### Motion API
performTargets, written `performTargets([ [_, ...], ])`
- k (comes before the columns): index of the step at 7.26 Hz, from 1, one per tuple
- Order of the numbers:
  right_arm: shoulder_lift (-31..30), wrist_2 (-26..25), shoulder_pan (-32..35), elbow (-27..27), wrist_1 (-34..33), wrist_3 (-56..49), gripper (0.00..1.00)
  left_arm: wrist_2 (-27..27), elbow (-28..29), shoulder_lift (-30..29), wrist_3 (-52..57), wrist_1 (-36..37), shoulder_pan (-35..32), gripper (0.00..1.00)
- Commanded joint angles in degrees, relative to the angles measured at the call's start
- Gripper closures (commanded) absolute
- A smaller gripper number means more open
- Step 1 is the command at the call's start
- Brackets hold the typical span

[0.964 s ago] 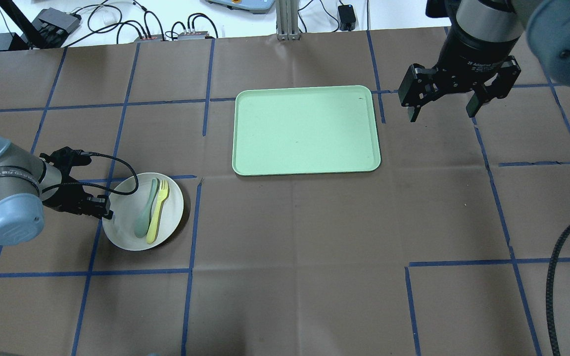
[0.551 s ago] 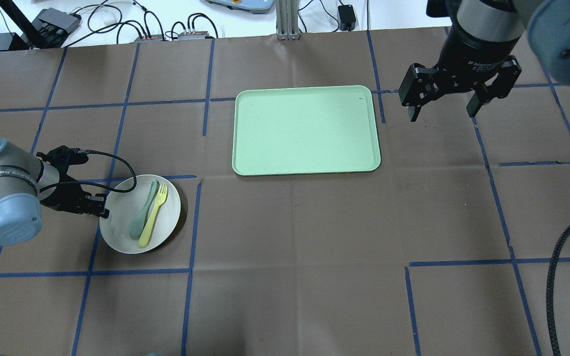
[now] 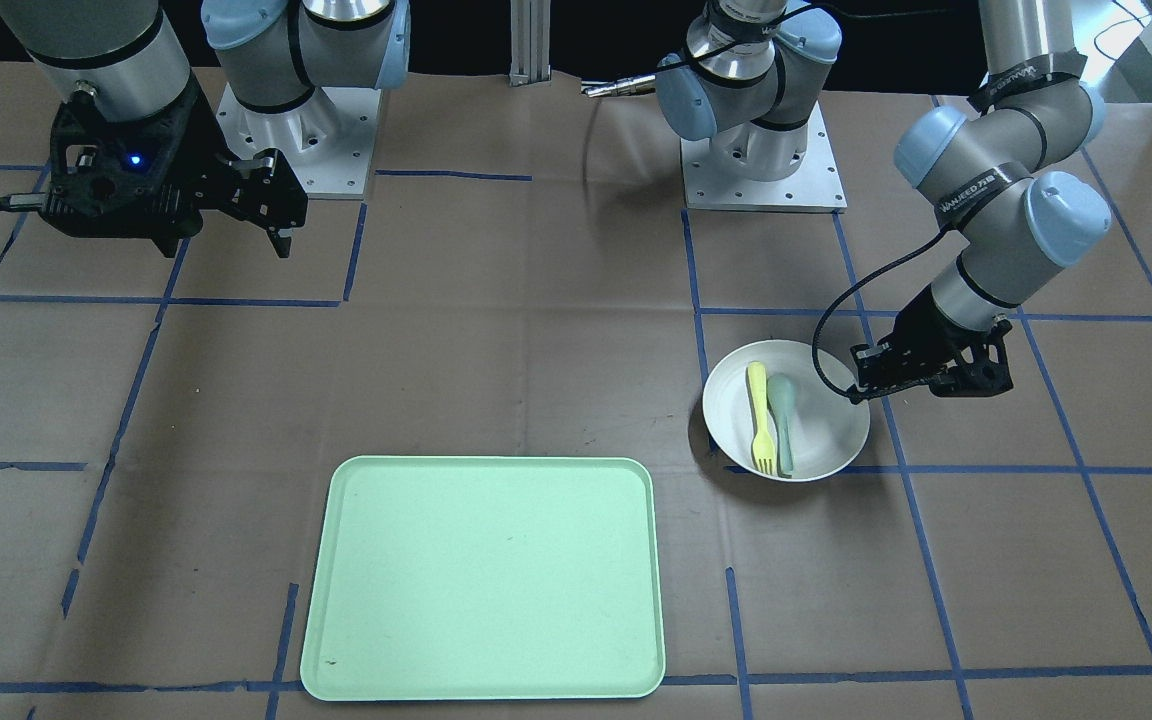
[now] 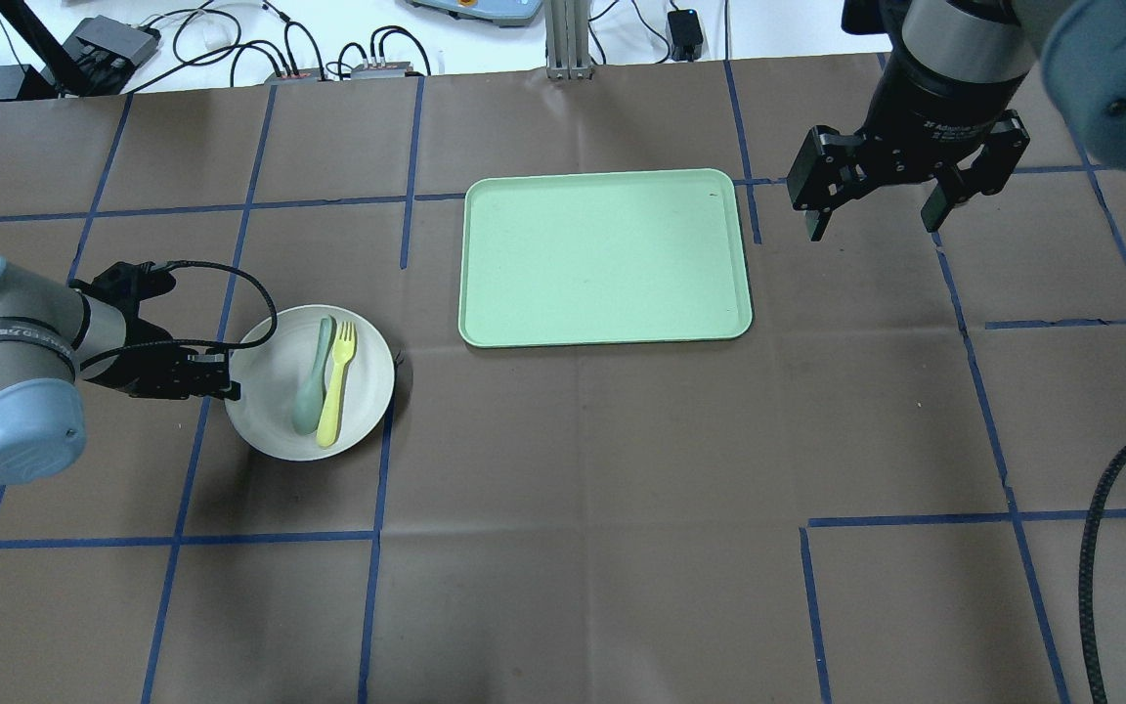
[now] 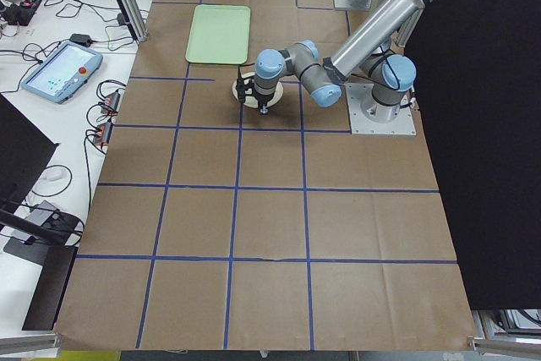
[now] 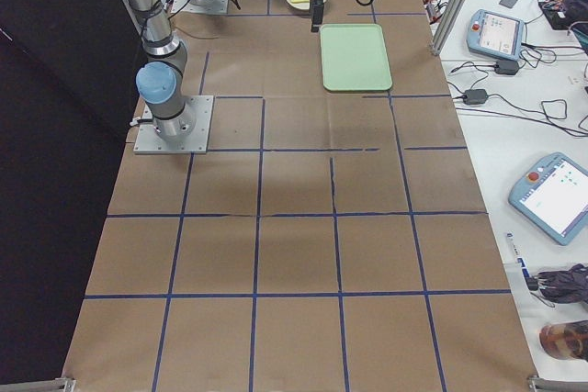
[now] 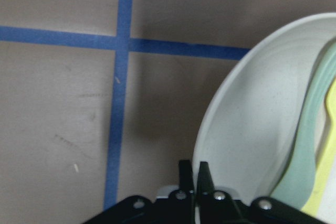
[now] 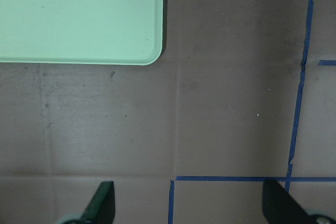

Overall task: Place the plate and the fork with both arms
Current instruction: 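Lift the plate with the left gripper and carry it onto the green tray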

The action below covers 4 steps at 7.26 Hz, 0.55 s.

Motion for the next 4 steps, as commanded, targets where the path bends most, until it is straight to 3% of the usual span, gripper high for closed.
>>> performTargets([
  [1, 0.07, 0.00, -0.05, -0.02, 0.01, -0.04, 0.00, -5.40, 1.98, -0.78, -11.44, 0.18, -6.92, 1.00],
  [4, -0.02, 0.00, -0.05, -0.02, 0.01, -0.04, 0.00, -5.87, 13.72, -10.42, -22.81, 0.26, -20.09, 1.00],
])
